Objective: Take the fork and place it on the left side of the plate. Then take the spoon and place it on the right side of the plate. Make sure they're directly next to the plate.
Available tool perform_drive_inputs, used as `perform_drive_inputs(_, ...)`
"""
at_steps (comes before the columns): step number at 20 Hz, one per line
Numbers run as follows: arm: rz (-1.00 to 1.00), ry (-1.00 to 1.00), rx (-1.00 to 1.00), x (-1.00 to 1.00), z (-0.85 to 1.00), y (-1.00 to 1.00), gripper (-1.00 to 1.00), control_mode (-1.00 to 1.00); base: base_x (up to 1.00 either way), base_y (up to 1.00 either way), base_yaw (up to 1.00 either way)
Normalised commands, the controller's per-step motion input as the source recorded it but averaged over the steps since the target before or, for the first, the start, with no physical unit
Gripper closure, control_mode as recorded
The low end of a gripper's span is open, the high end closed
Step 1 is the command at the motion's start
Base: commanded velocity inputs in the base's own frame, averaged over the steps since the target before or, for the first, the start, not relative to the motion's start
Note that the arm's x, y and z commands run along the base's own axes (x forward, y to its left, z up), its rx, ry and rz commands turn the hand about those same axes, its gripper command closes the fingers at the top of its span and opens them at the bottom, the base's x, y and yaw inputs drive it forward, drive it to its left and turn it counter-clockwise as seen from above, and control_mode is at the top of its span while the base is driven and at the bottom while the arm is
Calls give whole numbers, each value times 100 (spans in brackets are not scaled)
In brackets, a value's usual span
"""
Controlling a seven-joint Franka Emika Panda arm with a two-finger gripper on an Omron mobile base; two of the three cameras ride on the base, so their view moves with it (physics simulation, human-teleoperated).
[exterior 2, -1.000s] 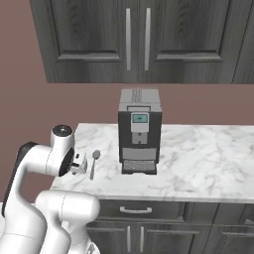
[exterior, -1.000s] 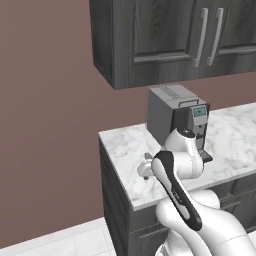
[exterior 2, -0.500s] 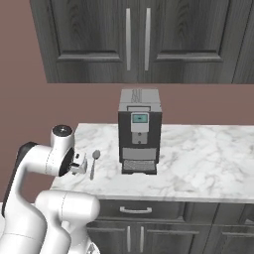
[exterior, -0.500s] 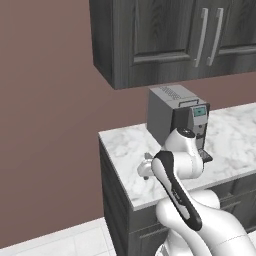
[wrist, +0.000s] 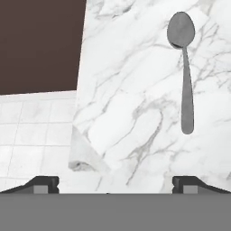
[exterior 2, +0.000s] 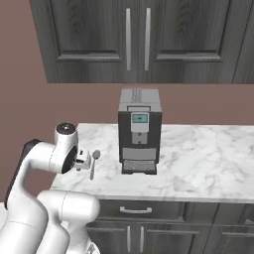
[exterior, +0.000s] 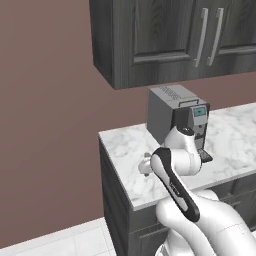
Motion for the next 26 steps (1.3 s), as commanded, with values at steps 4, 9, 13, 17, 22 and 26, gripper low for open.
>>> perform_drive_inputs(4, 0, 6, -7, 60, -3, -21, -100, -100, 0, 0, 0)
perform_drive_inputs(9, 0, 5, -15, 44, -29, -14, -100, -100, 0, 0, 0)
perform_drive_inputs(13, 0, 0, -17, 41, -42, 0, -100, -100, 0, 0, 0)
perform_drive_inputs(17, 0, -4, -3, 41, -40, -3, -100, -100, 0, 0, 0)
perform_drive_inputs(22, 0, -1, 0, 43, -35, -19, -100, -100, 0, 0, 0)
perform_drive_inputs(26, 0, 3, 0, 52, -17, -15, -100, -100, 0, 0, 0)
